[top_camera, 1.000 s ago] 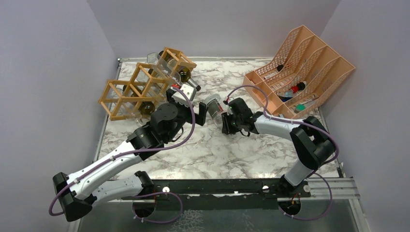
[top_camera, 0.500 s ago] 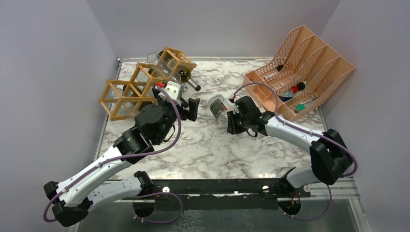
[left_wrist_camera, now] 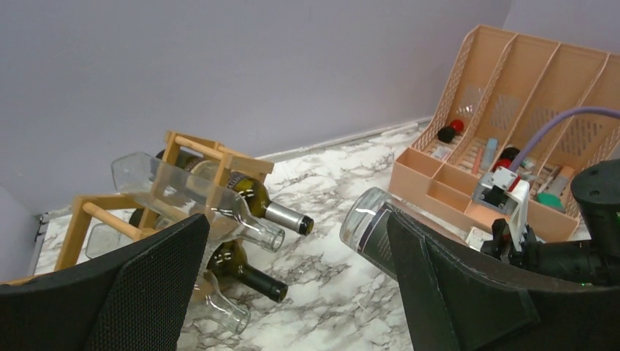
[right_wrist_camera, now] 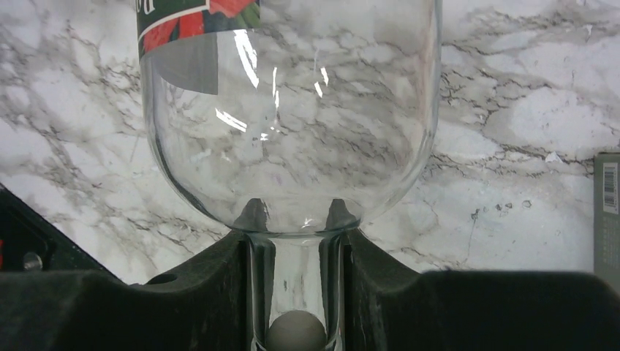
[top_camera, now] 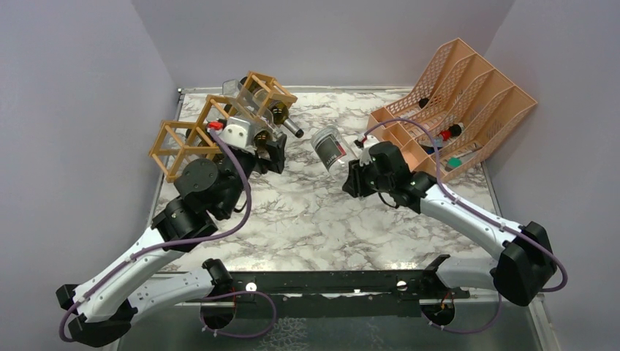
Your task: Put the wine bottle on the wine rack
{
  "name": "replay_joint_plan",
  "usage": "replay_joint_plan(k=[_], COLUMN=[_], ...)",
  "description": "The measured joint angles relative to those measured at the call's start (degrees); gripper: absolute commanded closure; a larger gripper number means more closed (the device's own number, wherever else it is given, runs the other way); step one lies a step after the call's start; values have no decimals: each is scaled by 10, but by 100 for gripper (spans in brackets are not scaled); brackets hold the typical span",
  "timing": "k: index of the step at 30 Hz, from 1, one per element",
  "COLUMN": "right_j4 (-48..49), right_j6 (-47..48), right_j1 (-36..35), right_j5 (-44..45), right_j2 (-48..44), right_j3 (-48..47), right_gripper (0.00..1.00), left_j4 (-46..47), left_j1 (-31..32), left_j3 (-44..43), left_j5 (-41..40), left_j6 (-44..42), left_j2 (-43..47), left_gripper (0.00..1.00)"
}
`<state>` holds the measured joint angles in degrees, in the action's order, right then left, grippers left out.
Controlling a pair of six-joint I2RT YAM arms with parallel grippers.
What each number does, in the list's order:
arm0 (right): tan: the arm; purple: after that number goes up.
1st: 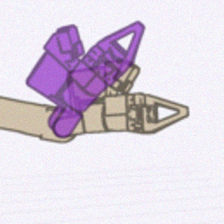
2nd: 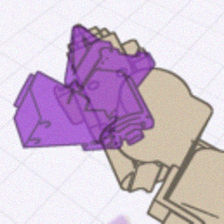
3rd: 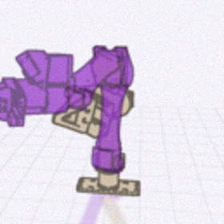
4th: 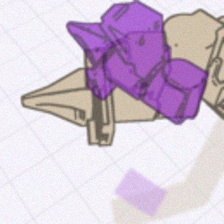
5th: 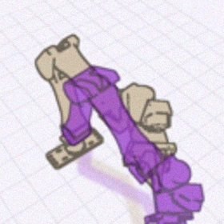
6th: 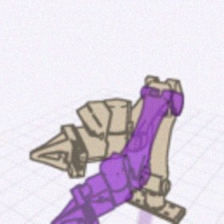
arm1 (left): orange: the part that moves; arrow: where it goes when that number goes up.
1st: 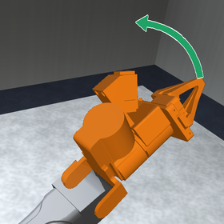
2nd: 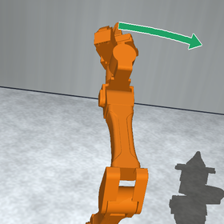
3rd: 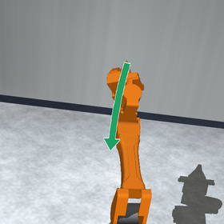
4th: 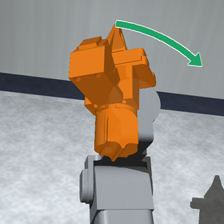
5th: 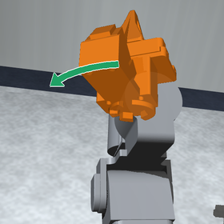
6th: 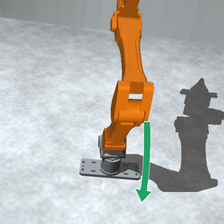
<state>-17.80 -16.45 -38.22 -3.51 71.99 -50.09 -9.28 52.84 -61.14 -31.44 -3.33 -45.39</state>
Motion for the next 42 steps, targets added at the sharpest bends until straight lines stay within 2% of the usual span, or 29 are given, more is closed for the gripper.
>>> replay_joint_plan(k=[6, 13, 18, 23, 34, 38, 42], right_j4=[16, 27, 39, 39, -7, -9, 10], right_j6=[0, -5, -23, -41, -77, -85, -91], right_j1=[-14, -73, -119, -152, -174, -177, -185], right_j5=[-24, -26, -27, -32, -56, -63, -65], right_j2=[-22, 40, 131, 265, 539, 597, 623], right_j3=[-24, -172, -278, -428, -751, -815, -821], right_gripper=[99, 99, 99, 99, 99, 99, 94], left_j4=[20, 45, 55, 54, 45, 37, 35], left_j1=[0, 0, 0, 0, 0, 0, 0], left_j3=[-40, -80, -134, -165, -169, -168, -163], left_j5=[-6, -17, -25, -30, -45, -49, -51], left_j6=[-21, -45, -62, -73, -90, -92, -92], left_j2=[15, 30, 28, 33, 62, 63, 64], left_gripper=[1, 1, 1, 1, 1, 1, 1])
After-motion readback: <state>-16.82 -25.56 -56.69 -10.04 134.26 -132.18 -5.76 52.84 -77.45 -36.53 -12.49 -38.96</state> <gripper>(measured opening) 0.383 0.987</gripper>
